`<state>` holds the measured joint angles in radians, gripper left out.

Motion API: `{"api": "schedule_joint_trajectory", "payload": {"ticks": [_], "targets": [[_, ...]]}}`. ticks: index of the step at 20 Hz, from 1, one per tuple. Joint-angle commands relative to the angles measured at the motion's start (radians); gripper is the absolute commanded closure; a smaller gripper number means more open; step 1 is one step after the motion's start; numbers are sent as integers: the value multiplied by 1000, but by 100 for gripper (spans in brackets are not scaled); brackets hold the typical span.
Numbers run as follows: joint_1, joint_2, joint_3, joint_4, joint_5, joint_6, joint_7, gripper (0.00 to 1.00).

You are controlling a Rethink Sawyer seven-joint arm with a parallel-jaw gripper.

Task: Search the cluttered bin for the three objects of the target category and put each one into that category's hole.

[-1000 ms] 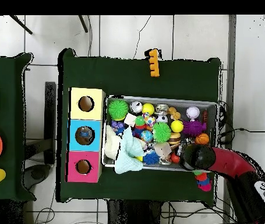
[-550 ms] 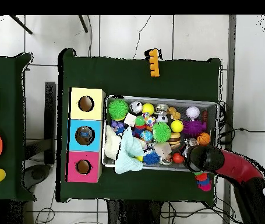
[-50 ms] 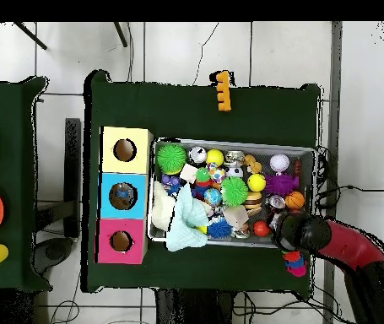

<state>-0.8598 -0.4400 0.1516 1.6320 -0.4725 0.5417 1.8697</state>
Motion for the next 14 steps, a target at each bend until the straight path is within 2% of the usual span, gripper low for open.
{"api": "schedule_joint_trajectory", "payload": {"ticks": [1, 5, 14], "targets": [[8, 41, -17, -48, 15, -60, 108, 100], [10, 36, -20, -34, 16, -71, 110, 100], [-24, -1, -4, -82, 23, 47, 12, 100]]}}
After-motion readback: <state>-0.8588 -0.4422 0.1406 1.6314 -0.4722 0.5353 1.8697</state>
